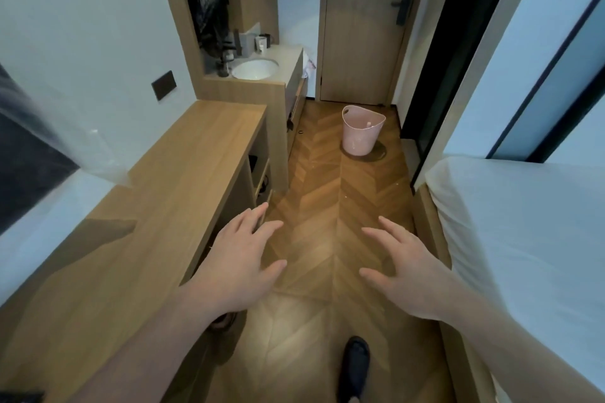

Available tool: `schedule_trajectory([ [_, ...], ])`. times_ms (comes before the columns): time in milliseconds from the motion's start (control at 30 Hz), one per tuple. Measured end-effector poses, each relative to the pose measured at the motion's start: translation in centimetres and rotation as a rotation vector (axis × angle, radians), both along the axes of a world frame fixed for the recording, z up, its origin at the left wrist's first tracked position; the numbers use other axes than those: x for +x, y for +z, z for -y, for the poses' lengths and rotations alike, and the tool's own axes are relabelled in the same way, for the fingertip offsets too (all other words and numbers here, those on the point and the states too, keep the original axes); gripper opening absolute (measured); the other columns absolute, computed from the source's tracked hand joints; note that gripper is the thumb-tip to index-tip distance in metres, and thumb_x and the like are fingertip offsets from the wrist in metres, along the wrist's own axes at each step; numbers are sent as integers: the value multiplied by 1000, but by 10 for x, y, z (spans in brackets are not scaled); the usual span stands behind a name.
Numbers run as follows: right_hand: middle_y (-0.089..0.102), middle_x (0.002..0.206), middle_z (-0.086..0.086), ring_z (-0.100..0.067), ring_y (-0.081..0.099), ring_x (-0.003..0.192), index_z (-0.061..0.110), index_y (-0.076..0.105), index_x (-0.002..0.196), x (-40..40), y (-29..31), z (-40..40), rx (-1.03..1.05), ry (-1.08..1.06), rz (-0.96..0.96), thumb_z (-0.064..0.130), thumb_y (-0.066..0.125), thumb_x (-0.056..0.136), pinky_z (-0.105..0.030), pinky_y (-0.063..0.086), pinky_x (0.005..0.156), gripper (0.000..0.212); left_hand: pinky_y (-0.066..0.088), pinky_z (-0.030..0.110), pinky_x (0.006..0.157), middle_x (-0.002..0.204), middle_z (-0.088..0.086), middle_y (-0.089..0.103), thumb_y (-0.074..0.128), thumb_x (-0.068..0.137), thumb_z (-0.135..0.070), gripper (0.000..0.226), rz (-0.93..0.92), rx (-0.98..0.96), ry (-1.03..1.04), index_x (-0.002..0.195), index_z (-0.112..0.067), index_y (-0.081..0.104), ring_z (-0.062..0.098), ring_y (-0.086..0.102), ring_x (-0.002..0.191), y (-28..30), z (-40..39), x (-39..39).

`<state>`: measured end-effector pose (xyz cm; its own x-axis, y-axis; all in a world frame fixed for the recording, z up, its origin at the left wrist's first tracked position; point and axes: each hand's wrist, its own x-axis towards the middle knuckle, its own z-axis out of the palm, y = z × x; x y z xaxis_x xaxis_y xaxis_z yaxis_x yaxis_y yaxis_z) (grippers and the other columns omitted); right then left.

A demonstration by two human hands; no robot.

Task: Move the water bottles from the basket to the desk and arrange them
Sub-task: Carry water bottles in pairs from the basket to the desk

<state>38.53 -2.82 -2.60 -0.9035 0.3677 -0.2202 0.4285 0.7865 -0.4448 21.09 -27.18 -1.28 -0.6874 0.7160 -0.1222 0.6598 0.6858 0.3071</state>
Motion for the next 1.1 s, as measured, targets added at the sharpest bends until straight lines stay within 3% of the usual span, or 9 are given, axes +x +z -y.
schedule_trajectory([
  [400,0,175,18,-17,5,163,49,22,161,-140,-9,-181,-41,13,31,62,60,98,-43,22,128,75,12,41,128,173,-15,-3,52,98,-65,71,-14,-30,37,160,-46,24,15,2,160,-1,-186,-132],
  [733,2,176,11,-22,5,163,42,24,163,-266,9,-298,-48,77,4,58,60,99,-45,21,130,76,17,45,130,172,-16,-2,54,97,-63,70,32,-15,99,159,-45,27,16,4,160,8,-288,-236],
  [1100,-4,175,19,-18,3,163,50,15,163,-389,-15,-425,8,-87,46,64,60,97,-44,21,129,81,16,45,128,173,-15,2,57,96,-62,67,40,26,-43,157,-47,31,18,5,160,-17,-429,-414],
])
